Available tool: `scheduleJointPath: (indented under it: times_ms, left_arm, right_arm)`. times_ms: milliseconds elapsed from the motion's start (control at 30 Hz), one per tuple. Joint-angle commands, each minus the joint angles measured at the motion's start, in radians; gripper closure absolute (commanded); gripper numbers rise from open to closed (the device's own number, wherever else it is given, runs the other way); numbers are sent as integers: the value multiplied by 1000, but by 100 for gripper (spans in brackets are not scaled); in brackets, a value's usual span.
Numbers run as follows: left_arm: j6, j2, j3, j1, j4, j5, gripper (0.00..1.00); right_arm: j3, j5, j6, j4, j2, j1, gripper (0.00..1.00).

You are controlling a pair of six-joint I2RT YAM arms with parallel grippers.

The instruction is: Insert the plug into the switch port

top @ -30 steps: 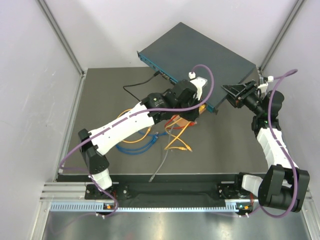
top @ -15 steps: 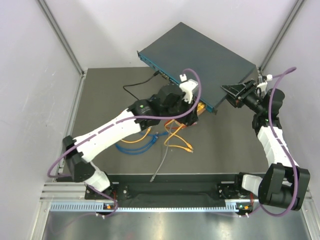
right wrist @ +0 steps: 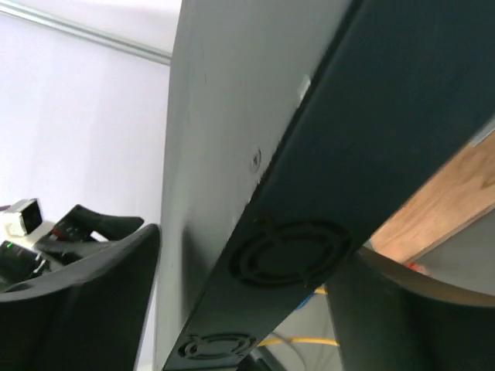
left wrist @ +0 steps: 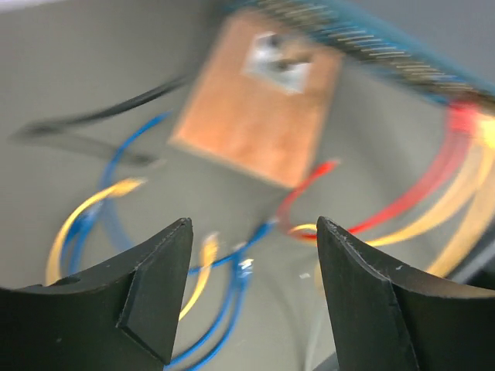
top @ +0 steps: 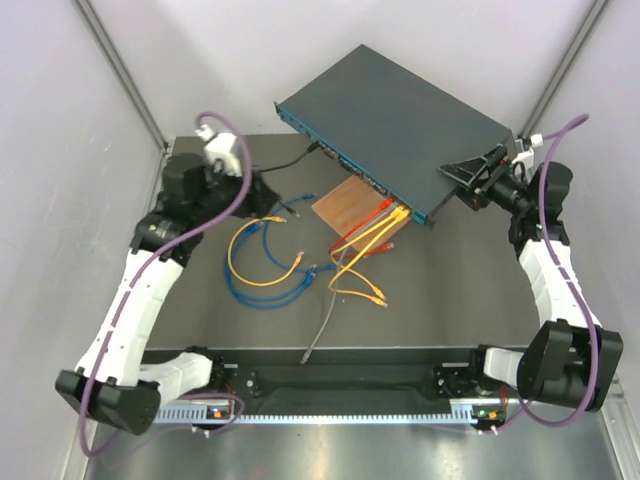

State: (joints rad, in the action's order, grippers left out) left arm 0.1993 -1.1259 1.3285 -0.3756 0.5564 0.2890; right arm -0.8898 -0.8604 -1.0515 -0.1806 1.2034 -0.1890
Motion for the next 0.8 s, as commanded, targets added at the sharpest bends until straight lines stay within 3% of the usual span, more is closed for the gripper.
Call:
scheduleJointPath:
  times_ms: [0, 67, 200, 467, 767]
  left_arm:
    - [-27, 47, -89, 220, 39, 195, 31]
    - [-96, 32, -138, 384, 49, 344, 32]
    - [-285, -139, -137, 608, 86, 490, 32]
    - [-658, -495, -13, 600, 132, 521, 34]
    - [-762, -759, 66, 481, -10, 355, 52]
  right_arm:
    - [-90, 24, 205, 62, -4, 3, 13]
    - [-123, 35, 263, 137, -11, -3, 1]
    - [-179, 41, 352, 249, -37, -29, 0]
    - [-230, -34, 409, 314, -71, -145, 0]
    - [-281, -84, 449, 303, -90, -204, 0]
